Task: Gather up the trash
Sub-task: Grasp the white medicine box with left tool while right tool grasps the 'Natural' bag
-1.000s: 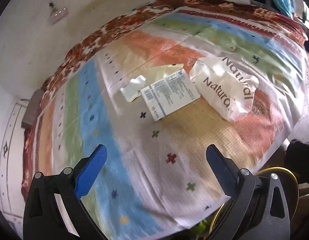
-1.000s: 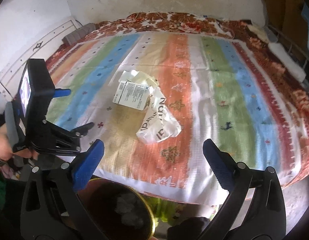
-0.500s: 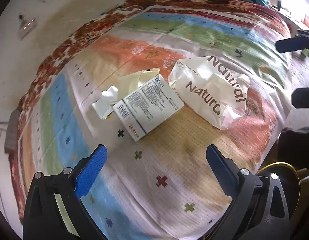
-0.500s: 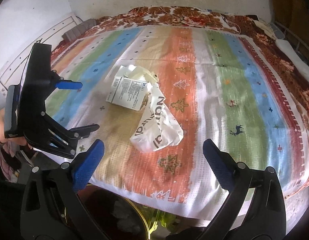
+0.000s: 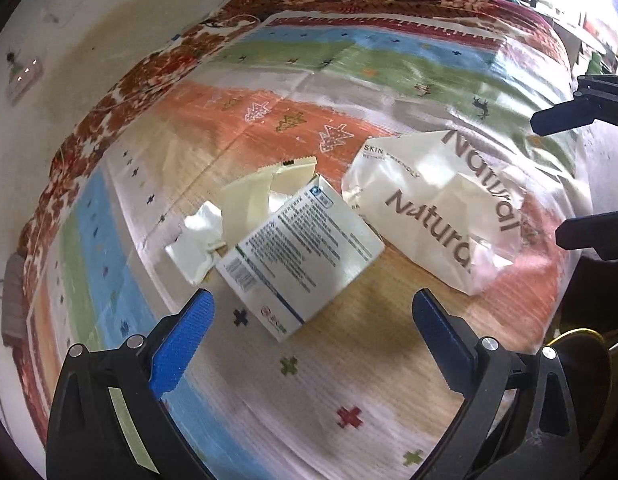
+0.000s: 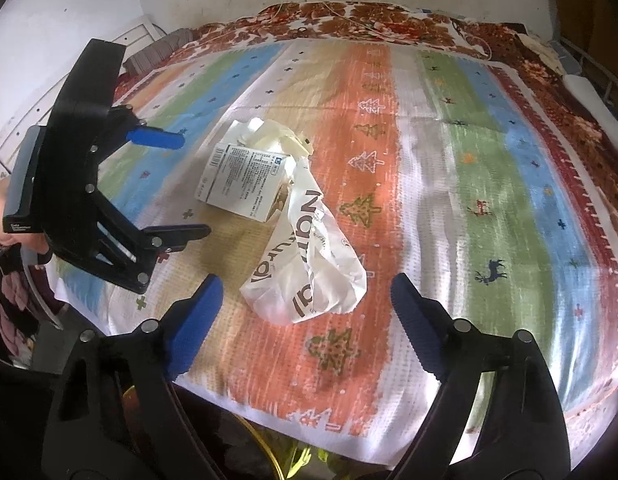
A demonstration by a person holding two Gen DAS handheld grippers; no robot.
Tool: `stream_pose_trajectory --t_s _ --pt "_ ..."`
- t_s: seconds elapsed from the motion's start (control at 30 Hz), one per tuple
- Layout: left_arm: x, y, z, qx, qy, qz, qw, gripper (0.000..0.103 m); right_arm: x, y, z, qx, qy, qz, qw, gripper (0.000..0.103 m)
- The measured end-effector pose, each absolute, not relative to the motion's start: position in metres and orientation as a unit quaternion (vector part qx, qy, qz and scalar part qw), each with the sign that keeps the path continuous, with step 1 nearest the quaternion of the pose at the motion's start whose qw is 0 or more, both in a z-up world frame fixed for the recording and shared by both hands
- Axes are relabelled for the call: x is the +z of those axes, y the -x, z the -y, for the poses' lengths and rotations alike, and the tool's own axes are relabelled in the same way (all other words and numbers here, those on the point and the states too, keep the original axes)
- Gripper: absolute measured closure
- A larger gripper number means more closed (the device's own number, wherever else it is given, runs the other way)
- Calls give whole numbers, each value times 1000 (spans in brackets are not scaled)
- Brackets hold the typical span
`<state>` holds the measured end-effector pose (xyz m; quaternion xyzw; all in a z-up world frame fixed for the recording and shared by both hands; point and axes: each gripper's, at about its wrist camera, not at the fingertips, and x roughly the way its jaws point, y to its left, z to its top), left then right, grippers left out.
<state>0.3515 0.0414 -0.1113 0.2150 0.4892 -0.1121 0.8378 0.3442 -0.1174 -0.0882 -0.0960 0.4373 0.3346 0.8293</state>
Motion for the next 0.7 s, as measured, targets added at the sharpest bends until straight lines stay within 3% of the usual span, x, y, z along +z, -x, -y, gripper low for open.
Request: stream_pose_trajectory --t_s 0.53,0.7 --pt "-137 -374 -30 -170 -306 -486 801 6 -104 -369 93 338 77 -462 816 56" --pt "-144 -384 -35 -166 -312 -488 798 6 -114 -372 92 332 88 -473 811 83"
